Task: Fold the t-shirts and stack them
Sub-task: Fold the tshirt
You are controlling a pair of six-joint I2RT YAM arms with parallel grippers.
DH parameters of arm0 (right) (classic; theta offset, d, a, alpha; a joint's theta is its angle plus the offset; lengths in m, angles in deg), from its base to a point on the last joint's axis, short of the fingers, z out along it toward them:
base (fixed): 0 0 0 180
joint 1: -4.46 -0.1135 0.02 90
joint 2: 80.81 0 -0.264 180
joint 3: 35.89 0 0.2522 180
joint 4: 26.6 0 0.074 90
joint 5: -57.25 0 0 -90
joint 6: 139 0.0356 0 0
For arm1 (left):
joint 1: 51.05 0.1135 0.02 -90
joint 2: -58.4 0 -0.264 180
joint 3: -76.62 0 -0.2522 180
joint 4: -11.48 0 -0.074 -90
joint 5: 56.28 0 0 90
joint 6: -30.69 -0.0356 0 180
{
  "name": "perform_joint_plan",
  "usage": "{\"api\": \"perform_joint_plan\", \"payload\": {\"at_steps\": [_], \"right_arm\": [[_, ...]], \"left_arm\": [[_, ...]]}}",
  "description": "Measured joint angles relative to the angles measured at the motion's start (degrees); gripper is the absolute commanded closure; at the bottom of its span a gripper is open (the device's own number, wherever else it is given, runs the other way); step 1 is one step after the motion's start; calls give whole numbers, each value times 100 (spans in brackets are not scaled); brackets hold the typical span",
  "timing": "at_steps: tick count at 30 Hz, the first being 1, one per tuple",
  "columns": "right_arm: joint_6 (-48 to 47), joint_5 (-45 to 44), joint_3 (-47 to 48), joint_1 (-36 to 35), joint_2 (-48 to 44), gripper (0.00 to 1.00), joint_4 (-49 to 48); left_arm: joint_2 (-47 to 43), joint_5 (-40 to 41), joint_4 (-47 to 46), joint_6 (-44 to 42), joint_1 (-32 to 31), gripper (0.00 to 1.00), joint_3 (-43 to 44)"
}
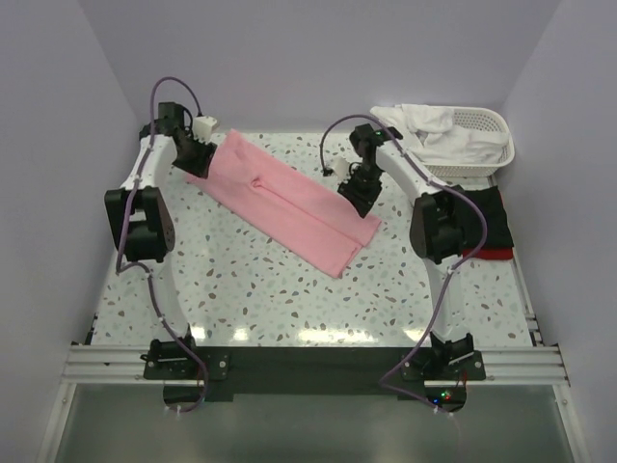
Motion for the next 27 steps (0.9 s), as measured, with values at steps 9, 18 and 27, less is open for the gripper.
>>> {"api": "perform_joint_plan", "payload": {"at_steps": [9, 18, 27], "right_arm": [[-37, -868, -553, -208, 581, 79, -599], [-234, 33, -2946, -1139, -715, 70, -439], [-588, 1823, -2124, -1504, -752, 61, 310]], "left_arm": [[-632, -577, -168, 597, -765, 46, -977], [-616, -540, -140, 850, -938, 48, -1305], [-216, -483, -282, 920, -1231, 46, -1220]]}}
